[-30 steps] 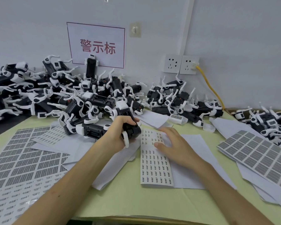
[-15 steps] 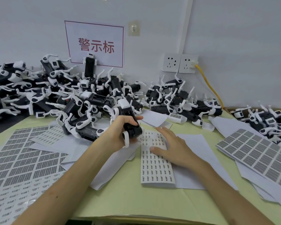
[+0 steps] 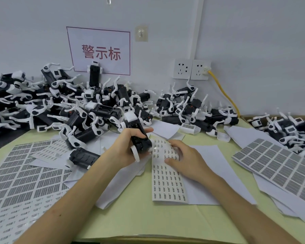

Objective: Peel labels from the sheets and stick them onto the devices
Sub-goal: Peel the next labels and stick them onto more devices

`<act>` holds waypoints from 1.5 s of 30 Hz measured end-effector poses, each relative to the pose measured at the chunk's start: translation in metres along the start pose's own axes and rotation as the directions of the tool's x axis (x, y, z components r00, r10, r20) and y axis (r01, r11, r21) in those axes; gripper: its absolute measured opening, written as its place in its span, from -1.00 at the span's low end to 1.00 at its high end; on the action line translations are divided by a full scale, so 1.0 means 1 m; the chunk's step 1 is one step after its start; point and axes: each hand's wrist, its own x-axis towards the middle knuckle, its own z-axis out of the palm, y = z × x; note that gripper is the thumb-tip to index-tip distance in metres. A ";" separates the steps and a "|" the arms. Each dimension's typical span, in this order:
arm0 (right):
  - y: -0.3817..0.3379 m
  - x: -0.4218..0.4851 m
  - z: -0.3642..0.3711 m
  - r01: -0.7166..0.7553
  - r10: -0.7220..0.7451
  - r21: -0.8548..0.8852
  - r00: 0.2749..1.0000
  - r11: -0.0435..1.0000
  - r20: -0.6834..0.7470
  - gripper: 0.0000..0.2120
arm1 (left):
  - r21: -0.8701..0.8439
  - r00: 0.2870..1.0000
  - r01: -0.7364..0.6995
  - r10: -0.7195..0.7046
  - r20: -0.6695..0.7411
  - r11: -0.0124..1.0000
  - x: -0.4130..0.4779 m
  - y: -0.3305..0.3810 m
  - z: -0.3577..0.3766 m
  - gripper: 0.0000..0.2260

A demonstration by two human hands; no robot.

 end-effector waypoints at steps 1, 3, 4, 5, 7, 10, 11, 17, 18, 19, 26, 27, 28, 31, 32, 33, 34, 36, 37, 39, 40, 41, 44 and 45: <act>-0.001 0.000 0.000 0.015 -0.014 0.022 1.000 1.000 -0.009 -0.43 | 0.016 1.000 0.008 -0.009 0.014 1.000 0.000 0.000 0.000 -0.60; -0.004 -0.001 0.000 0.042 -0.041 0.057 0.999 0.997 -0.017 -0.46 | 0.086 0.998 0.027 -0.031 0.047 0.996 -0.001 0.000 0.001 -0.61; -0.005 -0.002 0.000 0.058 -0.056 0.058 0.998 0.997 -0.021 -0.47 | 0.123 0.996 0.036 -0.045 0.071 0.992 -0.002 0.000 0.002 -0.61; -0.006 -0.002 0.000 0.075 -0.073 0.052 0.997 0.996 -0.031 -0.50 | 0.152 0.994 0.044 -0.059 0.096 0.987 -0.003 0.000 0.003 -0.61; -0.007 -0.001 0.000 0.110 -0.106 0.043 0.991 0.993 -0.079 -0.58 | 0.170 0.988 0.053 -0.076 0.133 0.984 -0.003 -0.001 0.006 -0.60; -0.008 -0.001 -0.002 0.166 -0.156 0.044 0.972 0.985 -0.177 -0.66 | 0.123 0.987 0.034 -0.053 0.152 0.992 -0.002 -0.004 0.007 -0.59; -0.008 -0.001 -0.002 0.186 -0.174 0.046 0.964 0.981 -0.202 -0.66 | 0.114 0.987 0.026 -0.044 0.152 0.993 -0.002 -0.005 0.007 -0.59; -0.013 -0.002 -0.005 0.276 -0.259 0.028 0.927 0.961 -0.270 -0.65 | 0.106 0.992 0.007 -0.020 0.123 0.994 -0.003 -0.003 0.008 -0.54; -0.013 -0.003 -0.006 0.279 -0.261 0.026 0.925 0.960 -0.275 -0.67 | 0.097 0.992 0.003 -0.015 0.123 0.995 -0.003 -0.003 0.008 -0.52; -0.014 -0.003 -0.006 0.278 -0.261 0.022 0.925 0.960 -0.278 -0.67 | 0.087 0.992 0.000 -0.012 0.126 0.996 -0.003 -0.004 0.008 -0.50; -0.013 -0.005 -0.002 0.235 -0.189 0.139 0.940 0.962 -0.285 -0.76 | 0.106 0.989 0.009 -0.025 0.147 0.994 -0.003 -0.007 0.011 -0.51; -0.013 -0.006 -0.001 0.227 -0.173 0.170 0.944 0.959 -0.281 -0.78 | 0.103 0.987 0.013 -0.029 0.156 0.995 -0.004 -0.008 0.012 -0.54; -0.013 -0.006 0.000 0.220 -0.161 0.193 0.946 0.956 -0.280 -0.80 | 0.106 0.987 0.016 -0.033 0.158 0.994 -0.004 -0.008 0.012 -0.56; -0.015 -0.004 0.001 0.213 -0.141 0.228 0.945 0.950 -0.296 -0.82 | 0.145 0.989 0.001 -0.023 0.150 0.989 -0.007 -0.009 0.014 -0.57; -0.015 -0.003 0.000 0.208 -0.133 0.236 0.945 0.949 -0.299 -0.83 | 0.152 0.988 -0.008 -0.016 0.153 0.988 -0.008 -0.009 0.015 -0.57; -0.014 -0.003 0.000 0.197 -0.122 0.241 0.947 0.950 -0.296 -0.83 | 0.153 0.988 -0.012 -0.012 0.153 0.988 -0.008 -0.009 0.016 -0.56; -0.014 -0.003 -0.001 0.186 -0.110 0.247 0.951 0.951 -0.290 -0.84 | 0.150 0.988 -0.014 -0.009 0.152 0.989 -0.010 -0.010 0.017 -0.56; -0.012 -0.003 -0.001 0.173 -0.095 0.272 0.956 0.947 -0.279 -0.85 | 0.153 0.989 -0.015 -0.008 0.149 0.988 -0.010 -0.010 0.018 -0.57; -0.011 -0.003 -0.001 0.174 -0.091 0.289 0.956 0.942 -0.280 -0.83 | 0.158 0.990 -0.018 -0.005 0.144 0.987 -0.010 -0.010 0.018 -0.54; -0.010 -0.003 0.000 0.180 -0.089 0.313 0.954 0.933 -0.285 -0.79 | 0.178 0.993 -0.026 0.004 0.118 0.984 -0.009 -0.010 0.019 -0.47; -0.010 -0.003 0.000 0.182 -0.088 0.321 0.954 0.930 -0.288 -0.77 | 0.189 0.994 -0.028 0.008 0.105 0.982 -0.010 -0.010 0.019 -0.46; -0.010 -0.003 0.000 0.183 -0.085 0.327 0.953 0.927 -0.291 -0.77 | 0.195 0.996 -0.030 0.012 0.092 0.980 -0.010 -0.010 0.020 -0.46; -0.009 -0.003 0.000 0.191 -0.085 0.341 0.949 0.920 -0.303 -0.77 | 0.203 0.998 -0.036 0.024 0.061 0.979 -0.010 -0.011 0.021 -0.47; -0.010 -0.004 0.000 0.198 -0.090 0.339 0.947 0.920 -0.309 -0.77 | 0.206 0.998 -0.036 0.025 0.059 0.978 -0.010 -0.011 0.021 -0.47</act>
